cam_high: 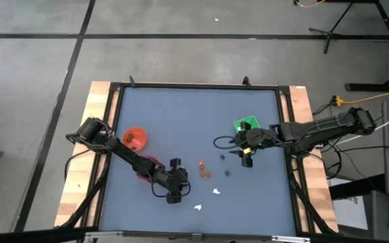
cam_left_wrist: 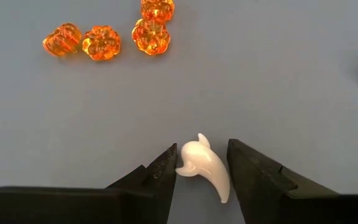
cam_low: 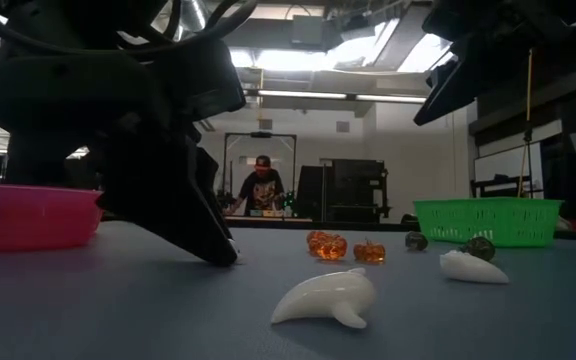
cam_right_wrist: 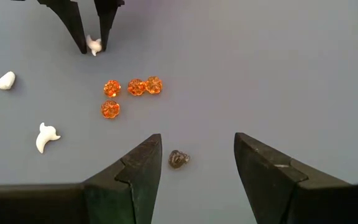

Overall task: Sort Halloween decoration
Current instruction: Put the white ghost toy into the green bin

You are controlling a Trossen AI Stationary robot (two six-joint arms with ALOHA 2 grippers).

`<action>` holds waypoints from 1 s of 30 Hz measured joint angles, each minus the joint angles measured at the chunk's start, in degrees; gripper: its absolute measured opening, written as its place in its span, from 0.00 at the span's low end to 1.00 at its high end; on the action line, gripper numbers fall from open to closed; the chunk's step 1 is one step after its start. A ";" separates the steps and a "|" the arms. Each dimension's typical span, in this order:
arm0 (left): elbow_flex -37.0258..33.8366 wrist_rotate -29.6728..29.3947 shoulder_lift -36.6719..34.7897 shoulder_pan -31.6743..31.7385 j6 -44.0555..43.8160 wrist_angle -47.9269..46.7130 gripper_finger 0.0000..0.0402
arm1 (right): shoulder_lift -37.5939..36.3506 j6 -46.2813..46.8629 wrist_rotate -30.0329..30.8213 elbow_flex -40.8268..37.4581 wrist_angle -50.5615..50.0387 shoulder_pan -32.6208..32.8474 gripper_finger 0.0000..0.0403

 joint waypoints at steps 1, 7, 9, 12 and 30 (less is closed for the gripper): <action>0.00 -0.01 0.00 0.00 0.03 0.00 0.32 | 0.00 0.00 0.00 0.00 0.00 0.00 0.49; -0.04 0.07 0.02 0.00 0.06 0.02 0.27 | 0.00 -0.01 0.00 0.00 0.00 0.00 0.49; -0.04 0.06 0.04 0.00 0.07 0.02 0.26 | 0.00 -0.01 0.01 0.00 0.00 0.00 0.49; -0.04 0.04 0.04 0.00 0.05 0.02 0.25 | 0.00 -0.01 0.01 0.00 0.00 0.00 0.49; -0.15 -0.26 0.13 0.00 0.01 1.34 0.24 | 0.00 -0.01 0.01 0.02 -0.02 0.00 0.49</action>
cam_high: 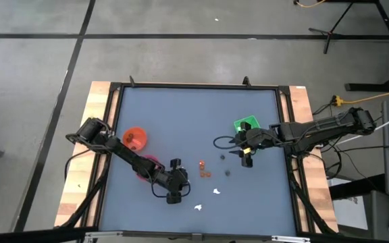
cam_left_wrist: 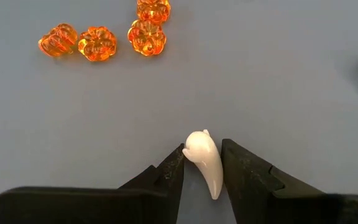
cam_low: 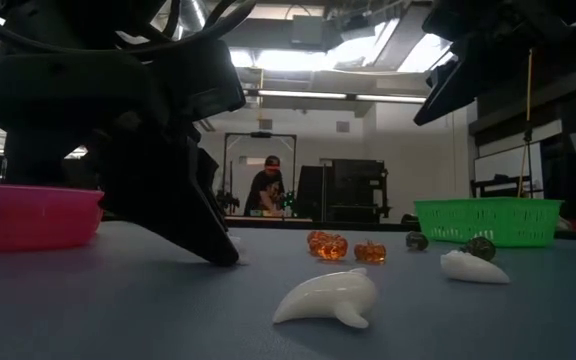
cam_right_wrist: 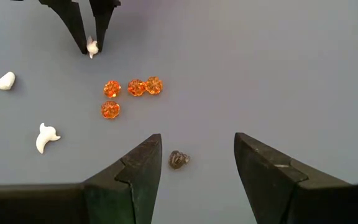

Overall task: Sort Halloween decoration
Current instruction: Put the white ghost toy into the green bin

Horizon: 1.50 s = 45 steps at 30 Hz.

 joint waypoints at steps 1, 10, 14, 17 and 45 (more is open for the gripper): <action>0.00 0.00 0.00 0.02 0.00 0.02 0.24 | 0.00 0.00 0.00 0.00 0.00 0.00 0.49; 0.00 -0.04 0.00 0.02 -0.04 0.15 0.24 | 0.00 0.00 0.00 0.00 0.01 0.00 0.49; 0.00 -0.02 0.00 0.02 -0.05 0.23 0.21 | 0.00 0.00 0.00 0.00 0.02 0.00 0.49; 0.00 0.02 0.00 0.02 -0.08 0.30 0.19 | 0.00 0.00 0.00 0.00 0.00 0.00 0.49; -0.04 -0.39 0.17 0.13 0.04 4.28 0.14 | 0.02 -0.04 0.00 0.00 0.01 0.01 0.49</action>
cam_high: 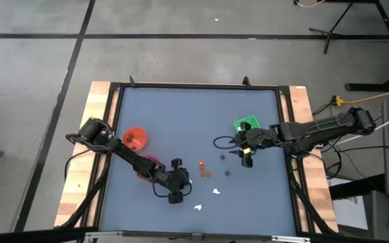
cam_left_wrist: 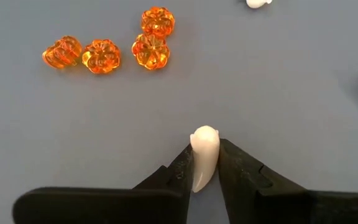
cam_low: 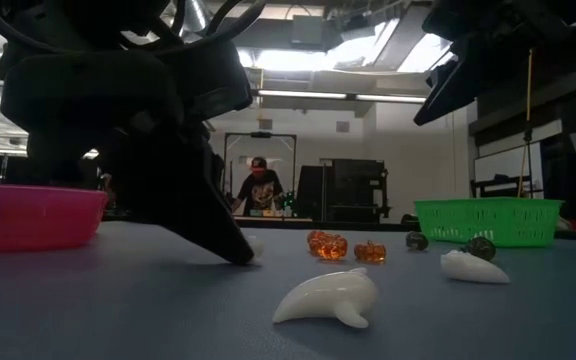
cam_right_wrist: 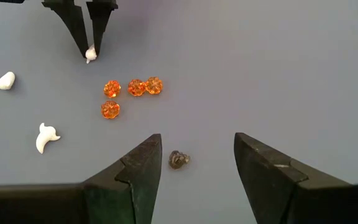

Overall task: Sort Halloween decoration
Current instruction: Put the white ghost toy into the green bin

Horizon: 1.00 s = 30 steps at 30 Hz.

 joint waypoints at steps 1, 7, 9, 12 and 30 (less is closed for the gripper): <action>0.00 0.00 0.00 0.00 -0.01 0.02 0.13 | 0.00 0.00 0.00 0.00 -0.01 -0.01 0.49; 0.00 0.06 -0.07 0.00 -0.04 0.08 0.10 | 0.00 0.00 0.00 0.00 -0.01 0.00 0.49; 0.00 0.11 -0.08 0.00 -0.03 0.11 0.11 | 0.00 0.00 0.02 0.00 -0.01 -0.01 0.49; 0.00 0.24 -0.09 -0.02 -0.04 0.18 0.11 | 0.00 0.00 0.00 0.00 -0.01 -0.01 0.49; 0.00 0.37 -1.34 -0.06 -0.04 0.22 0.11 | 0.00 0.00 0.00 0.00 0.00 0.00 0.49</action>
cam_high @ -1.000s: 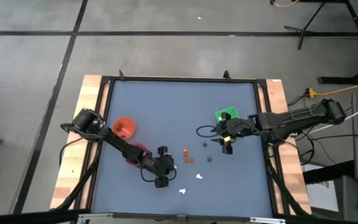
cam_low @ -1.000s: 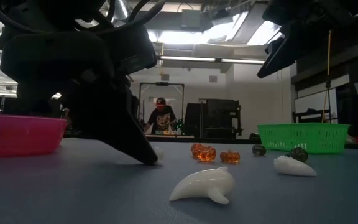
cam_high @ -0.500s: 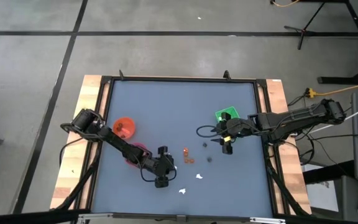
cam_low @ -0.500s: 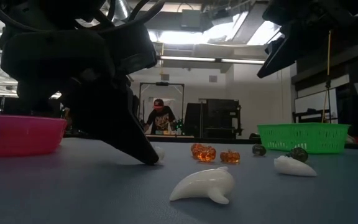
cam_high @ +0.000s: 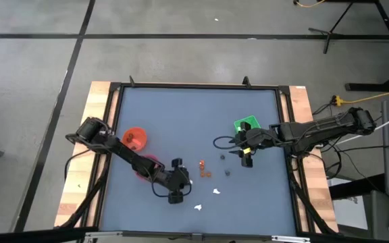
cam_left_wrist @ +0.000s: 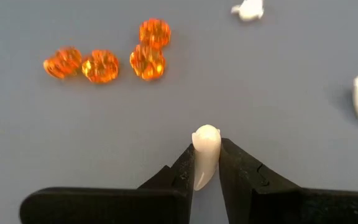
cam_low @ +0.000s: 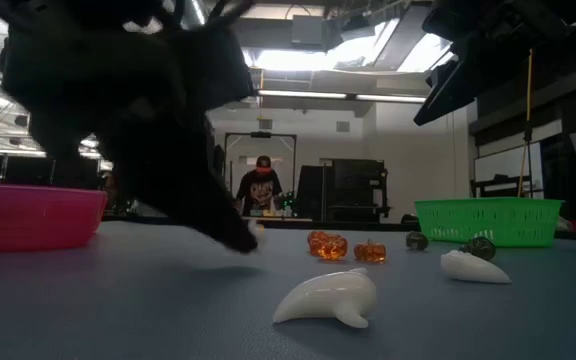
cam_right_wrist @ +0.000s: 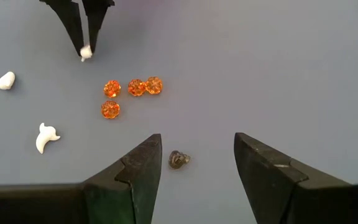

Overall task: Sort Halloween decoration
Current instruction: Put the white ghost toy into the green bin

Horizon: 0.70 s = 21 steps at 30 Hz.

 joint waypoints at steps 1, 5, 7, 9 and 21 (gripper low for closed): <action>0.00 -0.02 -0.52 0.04 0.00 0.02 0.11 | 0.00 0.00 0.00 0.00 -0.01 -0.01 0.49; 0.02 0.00 -3.65 0.47 0.03 -0.83 0.11 | 0.00 -0.07 0.00 0.00 0.00 0.01 0.49; 0.07 -0.02 -5.64 0.83 0.05 -2.28 0.11 | 0.00 -0.31 0.00 0.00 0.01 0.01 0.49; 0.07 0.00 -8.05 1.13 0.05 -4.91 0.11 | 0.00 -0.31 0.00 0.00 0.01 0.01 0.49; 0.09 -0.48 -22.67 1.90 0.02 -23.52 0.11 | 0.00 -0.35 0.00 0.00 0.01 0.01 0.49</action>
